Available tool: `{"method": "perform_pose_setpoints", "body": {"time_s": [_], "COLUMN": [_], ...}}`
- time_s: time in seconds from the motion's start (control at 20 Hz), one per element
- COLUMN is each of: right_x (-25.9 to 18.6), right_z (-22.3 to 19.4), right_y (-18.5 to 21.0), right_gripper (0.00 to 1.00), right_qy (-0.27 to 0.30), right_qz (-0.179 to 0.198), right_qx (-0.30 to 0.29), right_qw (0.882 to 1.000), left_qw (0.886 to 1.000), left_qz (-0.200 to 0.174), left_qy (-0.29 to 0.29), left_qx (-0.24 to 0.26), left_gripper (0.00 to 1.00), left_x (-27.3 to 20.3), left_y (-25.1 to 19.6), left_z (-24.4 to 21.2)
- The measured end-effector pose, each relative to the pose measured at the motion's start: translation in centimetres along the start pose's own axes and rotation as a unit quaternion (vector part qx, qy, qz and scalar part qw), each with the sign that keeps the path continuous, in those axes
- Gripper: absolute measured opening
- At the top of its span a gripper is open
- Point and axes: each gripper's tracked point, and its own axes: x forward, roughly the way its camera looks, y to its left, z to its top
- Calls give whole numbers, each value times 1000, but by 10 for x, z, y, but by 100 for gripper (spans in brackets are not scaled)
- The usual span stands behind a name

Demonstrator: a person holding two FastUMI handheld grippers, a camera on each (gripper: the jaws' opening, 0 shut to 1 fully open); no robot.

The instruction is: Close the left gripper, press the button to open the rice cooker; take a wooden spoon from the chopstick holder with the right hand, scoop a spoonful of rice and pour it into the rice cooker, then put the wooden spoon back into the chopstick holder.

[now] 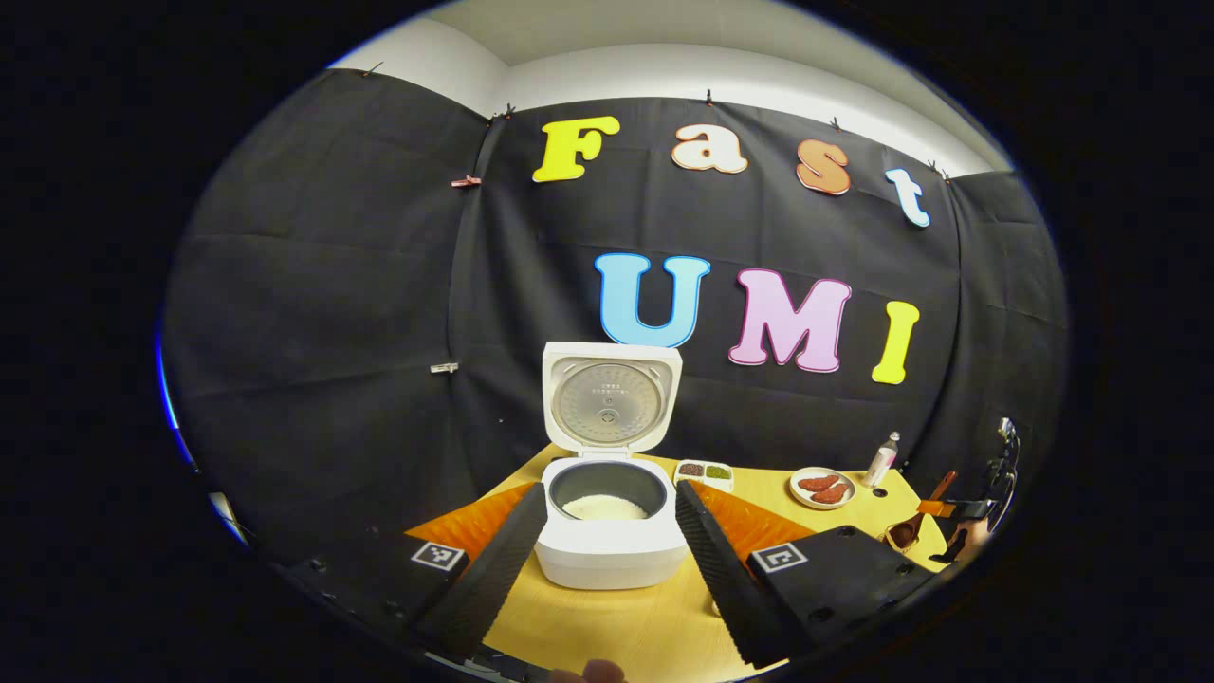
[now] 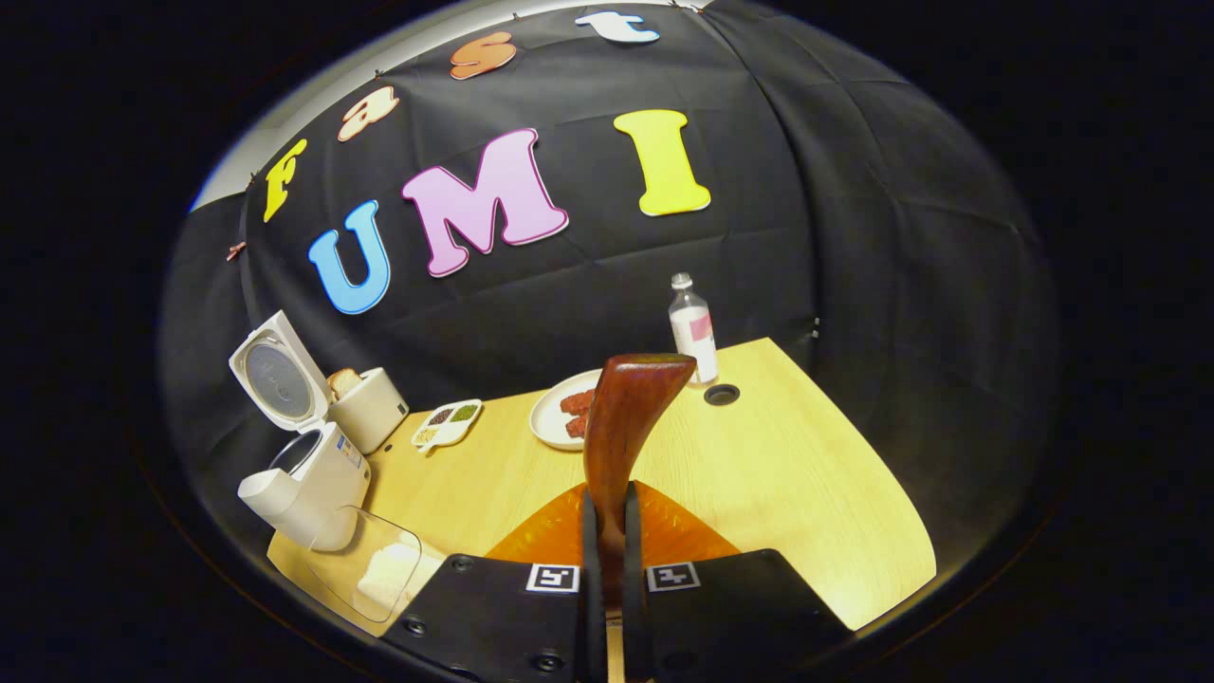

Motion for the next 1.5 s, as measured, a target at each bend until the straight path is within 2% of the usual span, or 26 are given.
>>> {"method": "perform_pose_setpoints", "body": {"time_s": [0.15,0.25,0.3,0.4,0.5,0.6,0.8,1.05,1.25,1.5], "right_x": [1,-1,-3,-19,-37,-58,-102,-151,-182,-215], "right_z": [-10,-4,-2,6,15,26,58,96,109,116], "right_y": [-6,-15,-22,-27,-29,-26,-3,55,101,137], "right_gripper": [14,21,45,77,89,96,98,98,98,98], "right_qy": [16,7,4,-2,-11,-23,-59,-109,-130,-150], "right_qz": [-2,-17,-34,-50,-66,-80,-93,-76,-67,-69], "right_qx": [8,14,10,7,3,-3,-34,-35,-48,-74], "right_qw": [1000,1000,999,999,998,997,993,990,988,983], "left_qw": [1000,1000,1000,1000,1000,999,997,991,988,987], "left_qz": [8,8,7,2,-8,-19,-44,-66,-81,-84], "left_qy": [-1,-4,-7,-17,-28,-42,-71,-118,-129,-135], "left_qx": [-9,-10,-11,-8,-5,-2,0,6,-6,-7], "left_gripper": [94,94,94,94,94,94,95,95,95,95], "left_x": [-1,0,1,6,15,28,64,118,166,233], "left_y": [5,7,8,8,8,10,8,2,-7,-13], "left_z": [2,5,8,17,28,41,73,121,147,171]}}
